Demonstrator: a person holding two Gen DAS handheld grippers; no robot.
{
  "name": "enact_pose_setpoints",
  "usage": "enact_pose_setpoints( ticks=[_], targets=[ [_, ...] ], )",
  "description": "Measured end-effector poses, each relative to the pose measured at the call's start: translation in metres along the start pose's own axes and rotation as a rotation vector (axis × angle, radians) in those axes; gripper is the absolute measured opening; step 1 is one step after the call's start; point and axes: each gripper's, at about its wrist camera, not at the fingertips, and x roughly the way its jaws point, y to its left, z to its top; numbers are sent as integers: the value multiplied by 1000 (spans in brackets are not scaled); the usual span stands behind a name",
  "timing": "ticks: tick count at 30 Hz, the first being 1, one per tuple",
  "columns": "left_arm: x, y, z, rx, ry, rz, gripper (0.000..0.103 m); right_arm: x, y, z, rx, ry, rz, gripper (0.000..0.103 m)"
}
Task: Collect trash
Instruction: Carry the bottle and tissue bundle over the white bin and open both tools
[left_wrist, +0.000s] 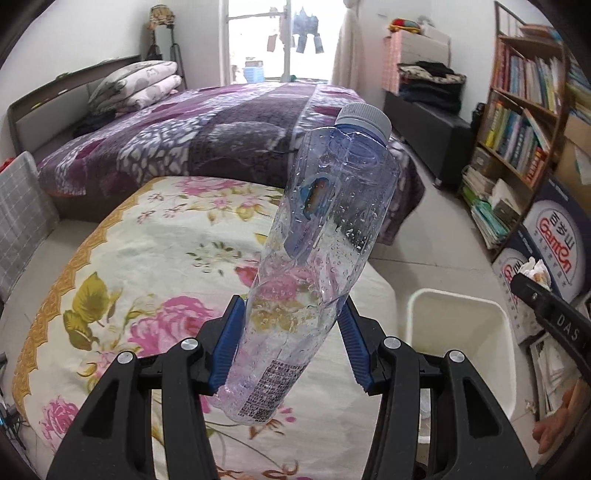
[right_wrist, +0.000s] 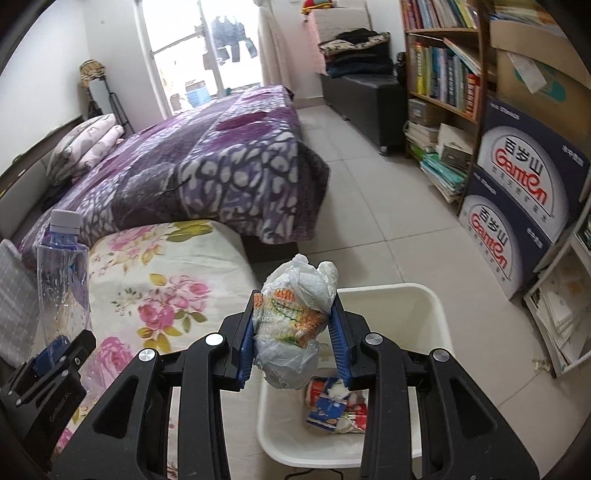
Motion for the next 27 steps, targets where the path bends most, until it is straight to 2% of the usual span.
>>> enact_pose_setpoints(
  ticks=[5,7,10,22,25,27],
  targets=[
    [5,-27,-5,46,17,-41,52,0,-23,0,34,25,-34,39],
    [7,-40,-7,68,23,-59,52,-2,-35,0,59,26,-53,49],
    [9,-56,-10,91,29,-81,52,-6,-53,0,92,17,-79,57],
    [21,-124,-18,155,68,-175,52,-22,-128,1,255,-6,-142,69],
    [25,-141,-18,152,90,-246,53,-26,-144,-1,282,-9,-159,72],
    [26,-152,-18,147,105,-316,59,-28,-154,-2,296,-10,-167,74]
  ],
)
